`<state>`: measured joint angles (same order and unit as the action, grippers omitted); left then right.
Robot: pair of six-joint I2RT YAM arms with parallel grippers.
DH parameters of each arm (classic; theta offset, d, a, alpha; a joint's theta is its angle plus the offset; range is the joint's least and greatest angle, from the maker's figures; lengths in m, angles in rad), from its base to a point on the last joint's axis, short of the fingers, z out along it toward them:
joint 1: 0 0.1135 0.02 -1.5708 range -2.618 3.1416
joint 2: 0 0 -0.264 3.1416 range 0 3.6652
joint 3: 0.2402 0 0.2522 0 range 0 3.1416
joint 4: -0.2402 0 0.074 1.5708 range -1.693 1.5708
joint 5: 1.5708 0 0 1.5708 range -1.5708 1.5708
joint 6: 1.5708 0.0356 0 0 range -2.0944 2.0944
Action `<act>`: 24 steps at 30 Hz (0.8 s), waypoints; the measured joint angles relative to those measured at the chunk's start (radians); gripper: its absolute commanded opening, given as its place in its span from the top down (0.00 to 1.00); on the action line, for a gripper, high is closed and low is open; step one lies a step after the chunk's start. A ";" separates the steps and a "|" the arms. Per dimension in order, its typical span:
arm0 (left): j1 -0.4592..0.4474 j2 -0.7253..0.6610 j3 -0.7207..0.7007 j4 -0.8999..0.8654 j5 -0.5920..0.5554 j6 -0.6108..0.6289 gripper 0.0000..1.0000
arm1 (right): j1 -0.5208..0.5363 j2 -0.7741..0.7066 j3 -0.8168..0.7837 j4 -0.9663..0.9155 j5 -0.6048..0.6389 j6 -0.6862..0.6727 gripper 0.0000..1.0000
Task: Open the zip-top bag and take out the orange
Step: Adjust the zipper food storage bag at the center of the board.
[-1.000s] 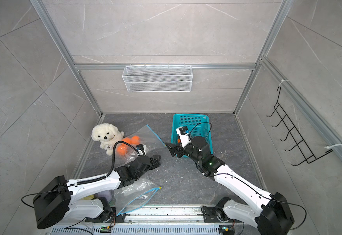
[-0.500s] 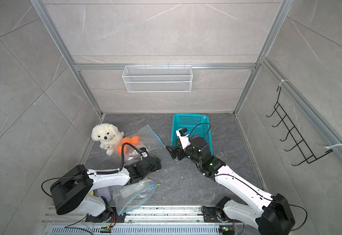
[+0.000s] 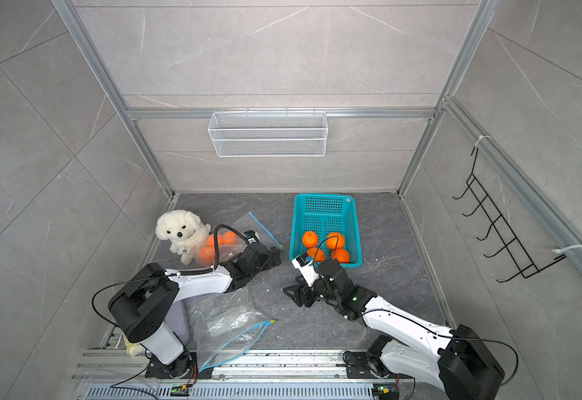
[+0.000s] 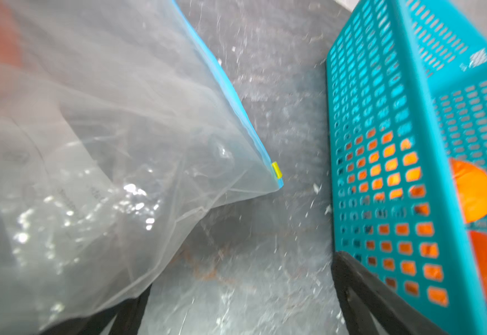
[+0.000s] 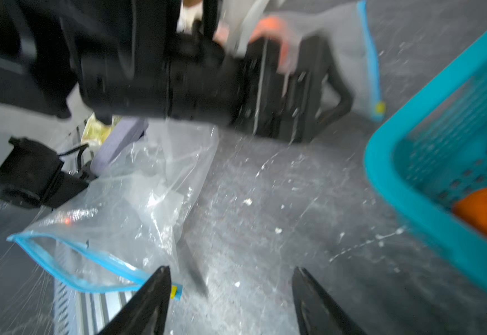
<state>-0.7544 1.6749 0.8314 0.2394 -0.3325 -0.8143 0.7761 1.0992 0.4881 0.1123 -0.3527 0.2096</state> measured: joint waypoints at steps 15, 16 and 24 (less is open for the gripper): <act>0.057 0.048 0.042 -0.008 -0.001 -0.032 0.01 | 0.314 0.372 -0.008 0.256 0.091 0.008 0.18; 0.057 0.048 0.042 -0.008 -0.002 -0.034 0.01 | 0.314 0.402 -0.006 0.272 0.105 0.011 0.18; 0.057 0.048 0.042 -0.001 0.007 -0.055 0.00 | 0.275 0.509 0.069 0.319 0.247 0.014 0.19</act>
<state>-0.6975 1.7229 0.8738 0.2386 -0.3256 -0.8688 1.0512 1.6081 0.5568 0.4316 -0.1055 0.2241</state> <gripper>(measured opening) 0.995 0.814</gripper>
